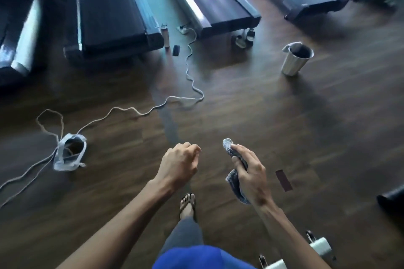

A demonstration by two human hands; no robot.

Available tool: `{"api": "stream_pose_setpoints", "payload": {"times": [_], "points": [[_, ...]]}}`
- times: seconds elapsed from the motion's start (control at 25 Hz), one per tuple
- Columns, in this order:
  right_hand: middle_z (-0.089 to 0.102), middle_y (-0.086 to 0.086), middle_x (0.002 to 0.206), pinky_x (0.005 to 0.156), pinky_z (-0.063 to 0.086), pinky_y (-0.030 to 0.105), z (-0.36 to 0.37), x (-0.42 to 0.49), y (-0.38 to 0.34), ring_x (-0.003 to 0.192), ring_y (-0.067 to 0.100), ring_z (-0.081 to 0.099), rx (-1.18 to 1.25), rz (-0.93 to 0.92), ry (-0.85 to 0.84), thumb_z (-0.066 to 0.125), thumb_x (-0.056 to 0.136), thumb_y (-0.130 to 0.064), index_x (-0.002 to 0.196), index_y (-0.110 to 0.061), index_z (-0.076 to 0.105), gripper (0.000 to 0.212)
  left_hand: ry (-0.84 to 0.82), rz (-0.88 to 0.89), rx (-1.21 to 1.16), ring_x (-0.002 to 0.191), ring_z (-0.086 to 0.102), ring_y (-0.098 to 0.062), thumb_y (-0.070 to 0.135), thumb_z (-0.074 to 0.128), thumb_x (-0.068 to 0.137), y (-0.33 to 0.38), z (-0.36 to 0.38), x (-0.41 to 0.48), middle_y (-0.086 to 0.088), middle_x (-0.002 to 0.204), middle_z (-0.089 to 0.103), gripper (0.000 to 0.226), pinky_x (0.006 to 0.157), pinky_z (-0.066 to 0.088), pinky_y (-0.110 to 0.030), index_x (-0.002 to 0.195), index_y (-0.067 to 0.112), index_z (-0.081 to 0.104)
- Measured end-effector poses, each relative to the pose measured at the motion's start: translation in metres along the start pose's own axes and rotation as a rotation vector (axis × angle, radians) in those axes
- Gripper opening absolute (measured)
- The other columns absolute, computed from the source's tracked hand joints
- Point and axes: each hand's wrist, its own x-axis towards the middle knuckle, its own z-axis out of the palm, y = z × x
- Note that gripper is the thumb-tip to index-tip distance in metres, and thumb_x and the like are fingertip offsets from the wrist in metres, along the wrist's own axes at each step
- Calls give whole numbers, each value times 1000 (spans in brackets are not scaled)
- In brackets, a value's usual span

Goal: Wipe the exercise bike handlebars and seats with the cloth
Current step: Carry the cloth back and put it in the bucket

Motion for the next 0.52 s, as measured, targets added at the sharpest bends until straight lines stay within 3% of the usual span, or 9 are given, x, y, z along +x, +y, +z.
{"api": "stream_pose_setpoints", "payload": {"times": [0.24,0.52], "points": [[65,-4,127,105,33,5,18,193,-25,121,4,56,-39,68,163,64,95,-1,122,-16,71,32,-52,129,2,106,61,-26,28,52,100,-15,-62,223,1,110,68,22,85,47,-38,114,24,69],[63,-7,127,103,32,3,10,443,1,120,-1,54,-7,131,293,62,96,-3,125,-13,69,31,-124,252,17,103,64,-28,30,55,98,13,-72,498,1,108,69,18,82,52,-42,106,23,70]]}}
